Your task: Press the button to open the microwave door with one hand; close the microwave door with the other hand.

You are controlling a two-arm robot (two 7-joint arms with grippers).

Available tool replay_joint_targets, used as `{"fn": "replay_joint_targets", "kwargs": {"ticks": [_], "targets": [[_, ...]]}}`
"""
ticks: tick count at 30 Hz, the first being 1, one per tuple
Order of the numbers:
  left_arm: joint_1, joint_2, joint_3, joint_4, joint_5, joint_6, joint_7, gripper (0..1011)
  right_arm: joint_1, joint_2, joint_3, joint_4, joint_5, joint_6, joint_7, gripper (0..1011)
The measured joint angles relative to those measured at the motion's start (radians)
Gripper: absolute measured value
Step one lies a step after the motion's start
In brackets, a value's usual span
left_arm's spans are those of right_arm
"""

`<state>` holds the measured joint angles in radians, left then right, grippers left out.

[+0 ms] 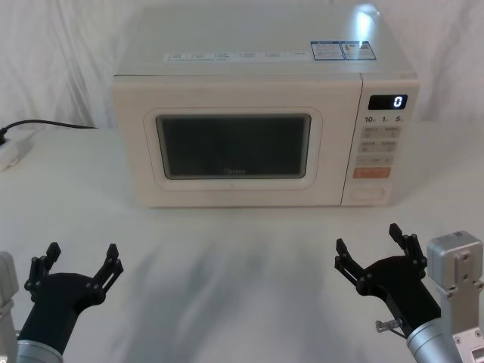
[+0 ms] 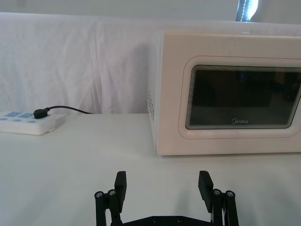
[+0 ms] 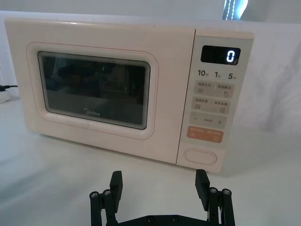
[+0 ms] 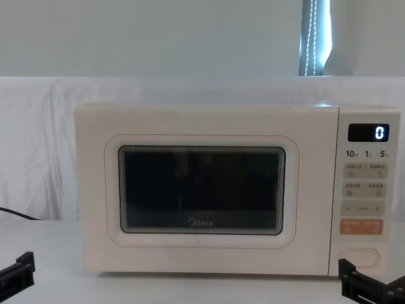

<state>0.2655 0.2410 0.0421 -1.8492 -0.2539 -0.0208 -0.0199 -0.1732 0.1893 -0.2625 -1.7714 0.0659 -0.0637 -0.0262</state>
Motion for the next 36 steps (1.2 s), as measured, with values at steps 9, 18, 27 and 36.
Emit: {"fn": "replay_joint_targets", "kwargs": {"ticks": [9,18,27,36], "targets": [[0.000,0.000,0.000,0.000,0.000,0.000,0.000,1001,0.000,0.000,0.000,0.000,0.000,0.000,0.000,1002],[0.000,0.000,0.000,0.000,0.000,0.000,0.000,1001,0.000,0.000,0.000,0.000,0.000,0.000,0.000,1002],[0.000,0.000,0.000,0.000,0.000,0.000,0.000,1001,0.000,0.000,0.000,0.000,0.000,0.000,0.000,1002],[0.000,0.000,0.000,0.000,0.000,0.000,0.000,1001,0.000,0.000,0.000,0.000,0.000,0.000,0.000,1002]]}}
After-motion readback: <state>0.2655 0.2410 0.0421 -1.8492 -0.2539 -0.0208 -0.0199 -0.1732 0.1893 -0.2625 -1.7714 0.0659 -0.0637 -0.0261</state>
